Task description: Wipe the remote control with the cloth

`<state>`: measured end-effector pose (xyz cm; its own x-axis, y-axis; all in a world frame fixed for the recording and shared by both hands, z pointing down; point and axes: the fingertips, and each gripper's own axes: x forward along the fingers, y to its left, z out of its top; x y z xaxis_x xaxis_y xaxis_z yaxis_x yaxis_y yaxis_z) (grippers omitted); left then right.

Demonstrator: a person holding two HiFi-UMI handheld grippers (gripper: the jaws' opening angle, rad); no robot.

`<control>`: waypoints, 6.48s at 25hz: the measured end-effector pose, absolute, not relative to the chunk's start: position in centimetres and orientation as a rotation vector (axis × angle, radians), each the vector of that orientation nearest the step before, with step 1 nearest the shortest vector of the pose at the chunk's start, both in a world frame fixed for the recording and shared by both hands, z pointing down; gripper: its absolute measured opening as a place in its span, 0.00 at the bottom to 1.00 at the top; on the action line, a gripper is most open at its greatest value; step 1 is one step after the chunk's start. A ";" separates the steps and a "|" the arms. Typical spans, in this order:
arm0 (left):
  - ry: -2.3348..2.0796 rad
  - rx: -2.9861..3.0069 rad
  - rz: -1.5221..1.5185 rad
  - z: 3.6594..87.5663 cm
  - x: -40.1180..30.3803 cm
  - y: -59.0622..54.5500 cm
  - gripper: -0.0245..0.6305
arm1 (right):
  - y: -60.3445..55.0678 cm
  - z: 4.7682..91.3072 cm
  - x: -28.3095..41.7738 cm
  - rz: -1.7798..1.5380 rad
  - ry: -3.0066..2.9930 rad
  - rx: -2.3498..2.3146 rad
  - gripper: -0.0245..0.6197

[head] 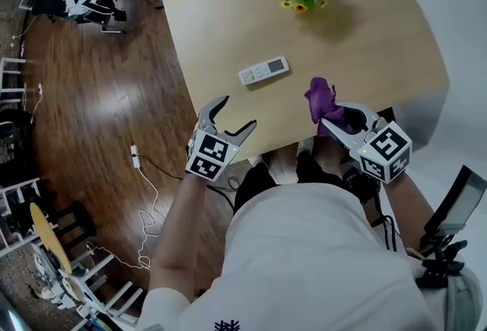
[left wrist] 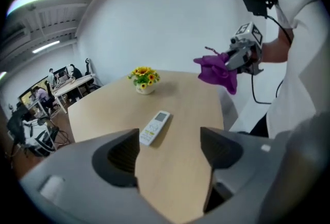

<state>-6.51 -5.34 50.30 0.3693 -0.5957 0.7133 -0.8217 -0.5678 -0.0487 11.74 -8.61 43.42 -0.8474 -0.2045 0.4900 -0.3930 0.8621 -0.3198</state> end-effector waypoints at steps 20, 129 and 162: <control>-0.712 2.514 1.244 61.8 -3.9 -13.7 0.66 | -5.4 45.0 10.1 0.762 -2.383 0.661 0.23; -0.810 2.684 0.901 45.9 -1.0 -5.4 0.46 | -9.7 34.5 -2.9 0.379 -2.817 0.425 0.23; -1.158 2.416 0.845 49.2 -5.8 -8.1 0.46 | -13.0 43.5 6.5 0.539 -2.575 0.696 0.23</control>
